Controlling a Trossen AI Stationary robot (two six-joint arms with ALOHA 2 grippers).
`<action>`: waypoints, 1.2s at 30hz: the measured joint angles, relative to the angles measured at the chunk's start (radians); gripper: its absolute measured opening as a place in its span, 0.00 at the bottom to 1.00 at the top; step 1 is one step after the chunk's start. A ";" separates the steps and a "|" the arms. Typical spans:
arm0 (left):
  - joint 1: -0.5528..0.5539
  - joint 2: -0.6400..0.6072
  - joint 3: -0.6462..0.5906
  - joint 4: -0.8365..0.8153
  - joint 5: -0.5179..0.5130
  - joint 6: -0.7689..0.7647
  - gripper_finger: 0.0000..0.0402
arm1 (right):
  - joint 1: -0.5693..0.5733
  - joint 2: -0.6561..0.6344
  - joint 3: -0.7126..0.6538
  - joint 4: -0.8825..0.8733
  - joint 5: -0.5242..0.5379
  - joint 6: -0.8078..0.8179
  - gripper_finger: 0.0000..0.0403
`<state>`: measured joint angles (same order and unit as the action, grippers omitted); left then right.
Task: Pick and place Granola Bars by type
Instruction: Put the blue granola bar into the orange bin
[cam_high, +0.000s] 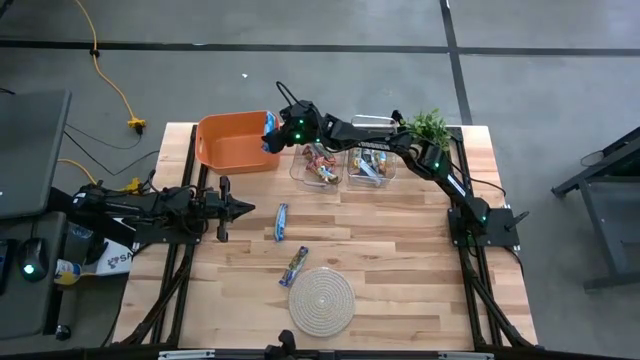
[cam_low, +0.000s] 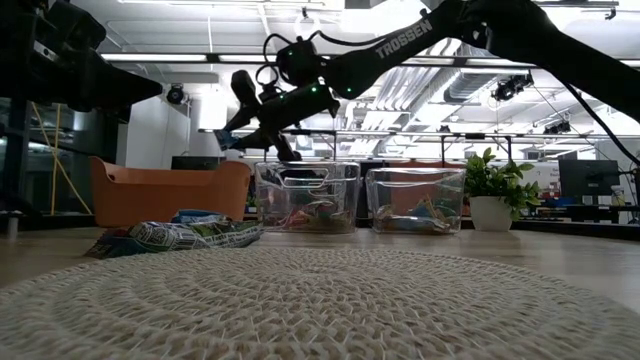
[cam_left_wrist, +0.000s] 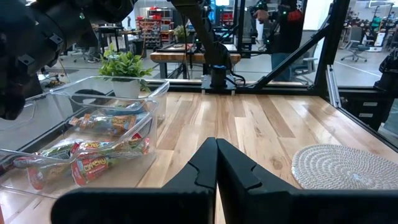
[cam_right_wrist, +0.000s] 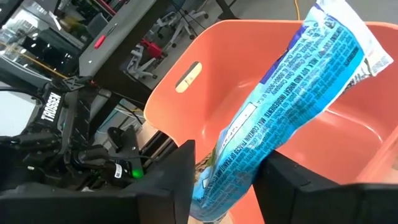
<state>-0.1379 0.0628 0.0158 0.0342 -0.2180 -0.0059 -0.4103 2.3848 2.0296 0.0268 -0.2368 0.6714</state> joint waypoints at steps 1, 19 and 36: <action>0.000 0.000 0.000 0.000 0.000 0.000 0.00 | 0.000 0.000 0.000 0.003 -0.002 -0.002 0.34; 0.000 0.000 0.000 0.000 0.000 0.000 0.00 | 0.000 0.000 0.000 0.018 -0.031 -0.044 0.55; 0.000 0.000 0.000 0.000 0.000 0.000 0.00 | 0.000 0.000 0.001 -0.029 0.030 -0.022 0.64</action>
<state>-0.1379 0.0629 0.0154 0.0343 -0.2180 -0.0061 -0.4103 2.3848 2.0304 -0.0025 -0.2069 0.6491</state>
